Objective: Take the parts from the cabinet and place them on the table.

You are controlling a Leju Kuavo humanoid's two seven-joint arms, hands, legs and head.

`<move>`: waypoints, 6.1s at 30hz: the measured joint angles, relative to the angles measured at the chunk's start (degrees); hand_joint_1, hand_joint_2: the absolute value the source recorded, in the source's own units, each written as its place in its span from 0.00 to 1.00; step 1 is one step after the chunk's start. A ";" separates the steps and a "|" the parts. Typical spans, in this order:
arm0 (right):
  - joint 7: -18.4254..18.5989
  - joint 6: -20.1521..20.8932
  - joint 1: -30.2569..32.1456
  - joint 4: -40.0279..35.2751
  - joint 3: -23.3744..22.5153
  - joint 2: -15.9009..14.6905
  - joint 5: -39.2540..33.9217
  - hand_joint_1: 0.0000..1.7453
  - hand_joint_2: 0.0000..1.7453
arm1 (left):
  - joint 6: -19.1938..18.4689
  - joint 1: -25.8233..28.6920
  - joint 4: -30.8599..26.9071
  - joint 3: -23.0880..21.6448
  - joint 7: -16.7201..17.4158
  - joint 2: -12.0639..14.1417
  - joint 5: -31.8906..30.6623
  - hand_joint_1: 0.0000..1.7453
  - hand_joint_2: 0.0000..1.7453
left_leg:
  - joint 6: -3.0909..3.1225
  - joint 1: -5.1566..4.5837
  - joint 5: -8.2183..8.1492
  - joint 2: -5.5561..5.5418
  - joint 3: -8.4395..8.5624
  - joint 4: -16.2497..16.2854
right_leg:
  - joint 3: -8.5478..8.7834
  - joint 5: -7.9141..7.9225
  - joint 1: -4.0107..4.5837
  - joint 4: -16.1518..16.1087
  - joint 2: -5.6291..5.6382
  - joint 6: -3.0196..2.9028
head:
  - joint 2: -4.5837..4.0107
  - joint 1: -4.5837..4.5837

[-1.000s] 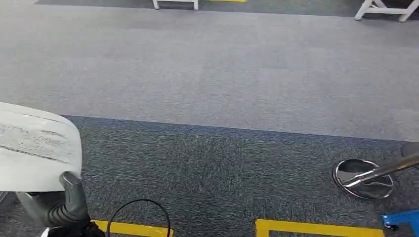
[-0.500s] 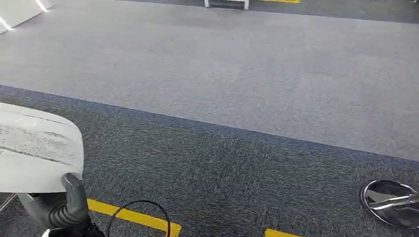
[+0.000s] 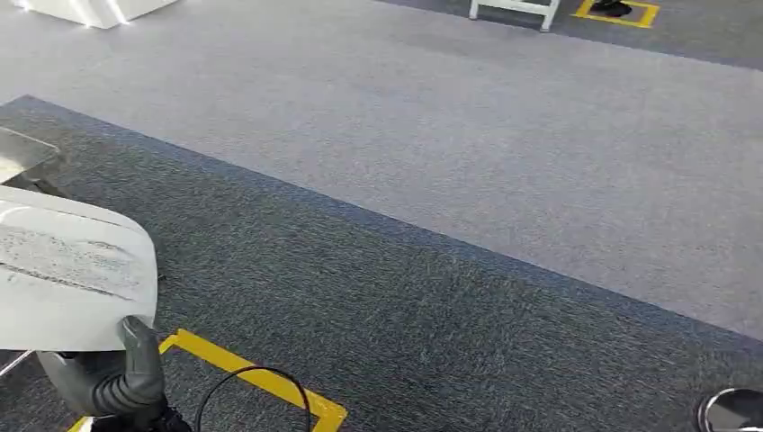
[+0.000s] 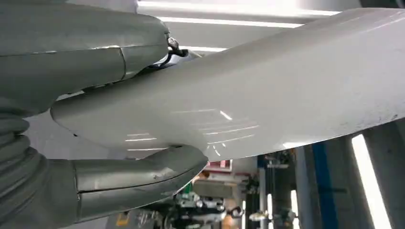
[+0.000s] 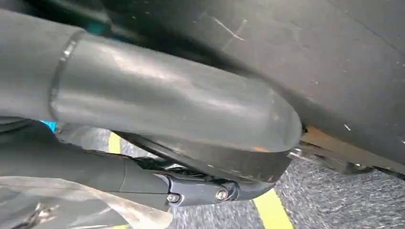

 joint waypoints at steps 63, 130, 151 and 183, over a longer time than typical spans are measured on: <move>-2.25 -3.04 0.72 0.00 2.30 0.33 1.22 0.00 0.00 | 2.16 -1.33 -2.69 -0.57 -0.02 1.44 -1.90 1.00 1.00 | -0.70 0.83 -0.36 -1.67 0.29 0.46 | 3.84 5.54 -0.81 -9.67 2.13 0.16 | 0.00 0.20; 0.26 -6.21 0.65 0.63 0.22 1.27 -0.28 0.00 0.00 | 6.23 -1.35 -3.85 -3.96 -0.02 2.51 -2.36 1.00 1.00 | -1.47 -0.28 -5.62 2.74 5.77 3.12 | 5.08 5.54 -0.22 -13.15 -0.04 -3.09 | 0.00 0.11; 1.01 -6.16 0.57 0.44 0.00 0.96 0.07 0.00 0.00 | 6.19 -1.73 -3.72 -4.46 -0.02 2.60 -2.32 1.00 1.00 | -0.48 1.28 -3.43 3.47 0.91 1.94 | -2.35 -4.55 -0.59 4.75 -0.02 0.09 | 0.00 -0.13; 1.09 -5.88 0.80 0.42 -0.22 0.94 -0.02 0.00 0.00 | 5.94 -1.86 -3.54 -4.59 -0.02 2.25 -1.49 1.00 1.00 | -0.33 1.14 -3.73 3.31 3.10 0.39 | -1.41 -4.32 -0.21 -0.21 0.22 0.40 | 0.00 0.81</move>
